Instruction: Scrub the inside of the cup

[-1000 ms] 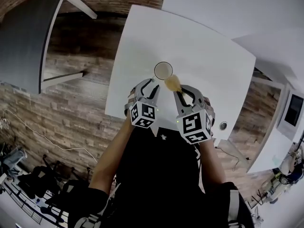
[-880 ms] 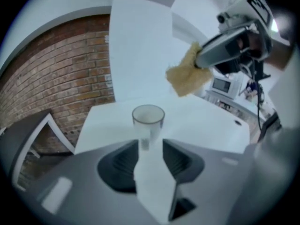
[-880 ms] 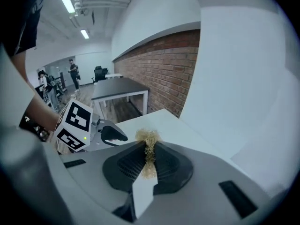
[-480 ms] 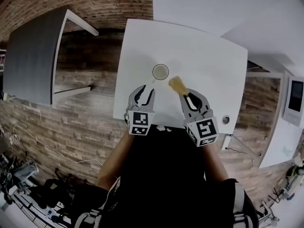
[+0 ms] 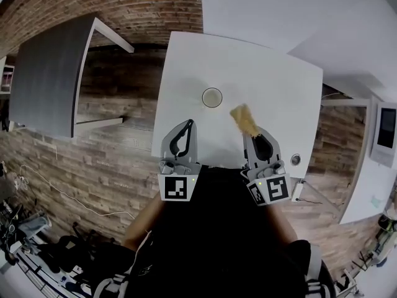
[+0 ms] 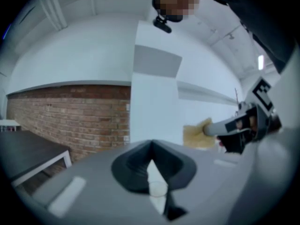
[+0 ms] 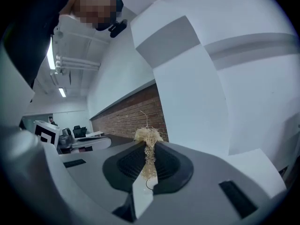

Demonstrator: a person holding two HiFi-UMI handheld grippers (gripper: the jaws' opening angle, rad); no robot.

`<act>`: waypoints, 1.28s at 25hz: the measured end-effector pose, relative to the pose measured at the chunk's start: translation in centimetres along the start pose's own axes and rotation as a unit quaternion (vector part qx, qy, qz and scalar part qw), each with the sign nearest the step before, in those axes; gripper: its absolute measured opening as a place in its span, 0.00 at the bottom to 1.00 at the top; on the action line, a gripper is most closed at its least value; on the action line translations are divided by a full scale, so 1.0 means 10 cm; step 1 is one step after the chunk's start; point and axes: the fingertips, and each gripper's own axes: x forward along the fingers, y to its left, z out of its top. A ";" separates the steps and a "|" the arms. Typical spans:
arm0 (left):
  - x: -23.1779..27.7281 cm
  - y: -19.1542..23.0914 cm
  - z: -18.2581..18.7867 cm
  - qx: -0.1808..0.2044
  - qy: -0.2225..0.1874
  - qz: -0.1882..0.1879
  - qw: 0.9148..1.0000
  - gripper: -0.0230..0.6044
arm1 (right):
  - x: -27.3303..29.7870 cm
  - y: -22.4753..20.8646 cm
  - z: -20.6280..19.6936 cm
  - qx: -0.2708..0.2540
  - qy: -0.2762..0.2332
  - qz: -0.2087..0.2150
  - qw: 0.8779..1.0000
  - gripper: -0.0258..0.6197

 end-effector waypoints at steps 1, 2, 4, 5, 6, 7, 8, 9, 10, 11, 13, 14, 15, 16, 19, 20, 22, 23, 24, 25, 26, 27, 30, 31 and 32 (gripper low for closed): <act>-0.02 -0.02 -0.01 0.009 0.003 -0.004 1.000 0.04 | -0.01 0.01 0.00 -0.001 -0.002 -0.001 1.000 0.09; -0.03 -0.04 -0.02 0.020 0.007 -0.009 1.000 0.04 | -0.02 0.00 0.00 -0.002 -0.003 -0.002 1.000 0.09; -0.03 -0.06 -0.06 0.037 0.018 -0.020 0.999 0.04 | -0.02 0.00 -0.01 -0.003 -0.002 0.000 1.000 0.09; -0.02 -0.06 -0.07 0.040 0.020 -0.021 0.999 0.04 | -0.01 0.01 0.00 -0.005 0.000 0.006 1.000 0.09; -0.01 -0.05 -0.05 0.033 0.015 -0.019 0.999 0.04 | -0.01 0.03 0.01 -0.010 0.000 0.013 1.000 0.09; -0.01 -0.05 -0.03 0.027 0.009 -0.017 0.999 0.04 | -0.01 0.05 0.04 -0.015 -0.001 0.017 1.000 0.09; 0.00 -0.05 -0.01 0.031 0.006 -0.018 0.999 0.04 | -0.01 0.07 0.07 -0.021 -0.002 0.017 1.000 0.09; 0.00 -0.05 0.02 0.034 0.004 -0.021 0.999 0.04 | -0.01 0.07 0.10 -0.024 -0.005 0.015 1.000 0.09; 0.00 -0.05 0.04 0.027 -0.001 -0.019 0.999 0.04 | -0.01 0.07 0.13 -0.026 -0.008 0.010 1.000 0.09; 0.01 -0.05 0.06 0.018 -0.005 -0.016 1.000 0.04 | 0.00 0.06 0.14 -0.027 -0.010 0.007 1.000 0.09; 0.02 -0.08 0.06 0.015 -0.003 -0.017 1.000 0.04 | 0.00 0.04 0.15 -0.027 -0.012 0.002 1.000 0.09; 0.02 -0.09 0.06 0.022 0.000 -0.020 1.000 0.04 | 0.00 0.04 0.15 -0.027 -0.012 0.001 1.000 0.09; 0.01 -0.10 0.06 0.036 0.004 -0.026 0.999 0.04 | 0.00 0.05 0.15 -0.027 -0.013 0.001 1.000 0.09; 0.01 -0.11 0.06 0.052 0.008 -0.033 0.998 0.04 | 0.00 0.05 0.14 -0.026 -0.012 0.002 1.000 0.09; 0.02 -0.13 0.08 0.047 0.005 -0.034 0.998 0.04 | 0.02 0.05 0.14 -0.025 -0.007 -0.001 1.000 0.09; 0.02 -0.12 0.09 0.032 0.000 -0.029 0.999 0.04 | 0.02 0.04 0.14 -0.026 -0.006 -0.003 1.000 0.09; 0.03 -0.12 0.09 0.013 -0.006 -0.022 1.000 0.04 | 0.02 0.02 0.14 -0.028 -0.007 -0.005 1.000 0.09; 0.03 -0.12 0.08 0.012 -0.005 -0.021 1.000 0.04 | 0.02 0.01 0.14 -0.028 -0.007 -0.006 1.000 0.09; 0.03 -0.12 0.08 0.014 -0.004 -0.021 1.000 0.04 | 0.03 0.00 0.14 -0.026 -0.008 -0.007 1.000 0.09; 0.04 -0.12 0.08 0.017 -0.004 -0.022 1.000 0.04 | 0.03 -0.01 0.14 -0.024 -0.008 -0.007 1.000 0.09; 0.04 -0.12 0.09 0.019 -0.004 -0.022 1.000 0.04 | 0.03 -0.01 0.15 -0.024 -0.008 -0.007 1.000 0.09; 0.04 -0.12 0.09 0.019 -0.004 -0.022 1.000 0.04 | 0.03 -0.01 0.15 -0.025 -0.007 -0.006 1.000 0.09; 0.04 -0.15 0.08 0.017 -0.001 -0.022 1.000 0.04 | 0.02 -0.01 0.15 -0.026 -0.005 -0.003 1.000 0.09; 0.03 -0.16 0.08 0.016 0.000 -0.022 1.000 0.04 | 0.01 0.00 0.14 -0.026 -0.005 -0.002 1.000 0.09; 0.03 -0.17 0.08 0.016 -0.001 -0.022 1.000 0.04 | 0.01 0.00 0.14 -0.027 -0.005 -0.001 1.000 0.09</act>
